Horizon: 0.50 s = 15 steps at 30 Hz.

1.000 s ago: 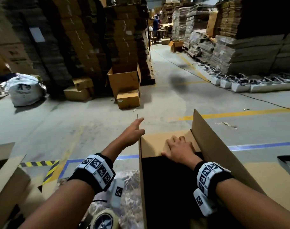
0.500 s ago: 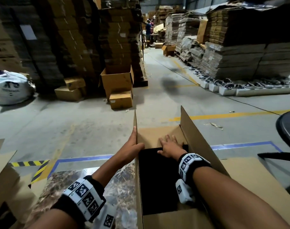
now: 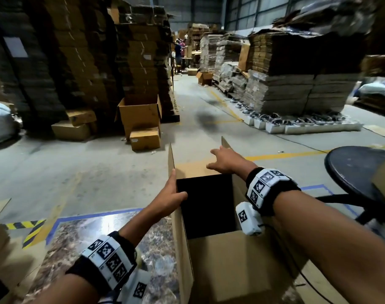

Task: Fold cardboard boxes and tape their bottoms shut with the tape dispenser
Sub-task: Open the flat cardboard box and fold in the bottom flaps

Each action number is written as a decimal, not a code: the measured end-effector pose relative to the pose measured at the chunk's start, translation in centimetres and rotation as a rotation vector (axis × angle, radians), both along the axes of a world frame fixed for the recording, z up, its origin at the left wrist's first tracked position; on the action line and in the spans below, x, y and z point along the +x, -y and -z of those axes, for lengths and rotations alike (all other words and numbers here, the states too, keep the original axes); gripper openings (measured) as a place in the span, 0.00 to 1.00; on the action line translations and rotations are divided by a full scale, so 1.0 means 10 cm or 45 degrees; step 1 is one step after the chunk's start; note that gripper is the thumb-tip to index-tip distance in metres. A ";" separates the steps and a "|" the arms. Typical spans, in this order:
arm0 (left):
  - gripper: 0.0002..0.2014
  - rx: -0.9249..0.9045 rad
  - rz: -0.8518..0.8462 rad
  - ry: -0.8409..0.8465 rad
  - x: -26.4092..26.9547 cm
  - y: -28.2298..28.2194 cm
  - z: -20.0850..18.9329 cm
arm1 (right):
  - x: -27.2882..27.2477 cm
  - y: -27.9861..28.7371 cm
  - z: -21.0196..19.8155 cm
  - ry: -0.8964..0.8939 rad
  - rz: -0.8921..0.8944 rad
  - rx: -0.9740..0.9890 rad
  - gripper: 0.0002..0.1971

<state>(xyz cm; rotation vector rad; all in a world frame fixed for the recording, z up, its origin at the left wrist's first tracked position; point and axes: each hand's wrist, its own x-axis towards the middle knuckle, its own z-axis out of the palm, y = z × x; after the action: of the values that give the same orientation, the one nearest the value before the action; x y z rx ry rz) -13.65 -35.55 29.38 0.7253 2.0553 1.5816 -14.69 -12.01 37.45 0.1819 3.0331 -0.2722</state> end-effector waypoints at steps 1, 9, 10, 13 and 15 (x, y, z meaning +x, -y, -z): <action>0.58 -0.009 -0.018 -0.021 0.02 0.02 0.05 | 0.04 -0.04 -0.05 0.012 -0.003 -0.020 0.33; 0.46 -0.031 -0.078 -0.159 0.36 -0.02 0.12 | 1.18 -0.43 0.02 0.285 0.328 0.030 0.51; 0.46 -0.049 -0.090 -0.168 0.36 -0.03 0.14 | 1.26 -0.43 0.07 0.330 0.333 -0.021 0.50; 0.47 -0.153 -0.122 -0.176 0.40 -0.09 0.14 | 1.41 -0.46 0.20 0.323 0.265 -0.157 0.45; 0.48 -0.223 -0.134 -0.177 0.44 -0.13 0.12 | 1.47 -0.52 0.25 0.302 0.222 -0.257 0.39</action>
<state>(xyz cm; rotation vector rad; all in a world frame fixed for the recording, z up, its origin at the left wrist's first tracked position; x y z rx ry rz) -9.24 -34.21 28.16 0.6901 2.3333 1.4171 0.00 -6.82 34.99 0.4310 2.7365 -0.5261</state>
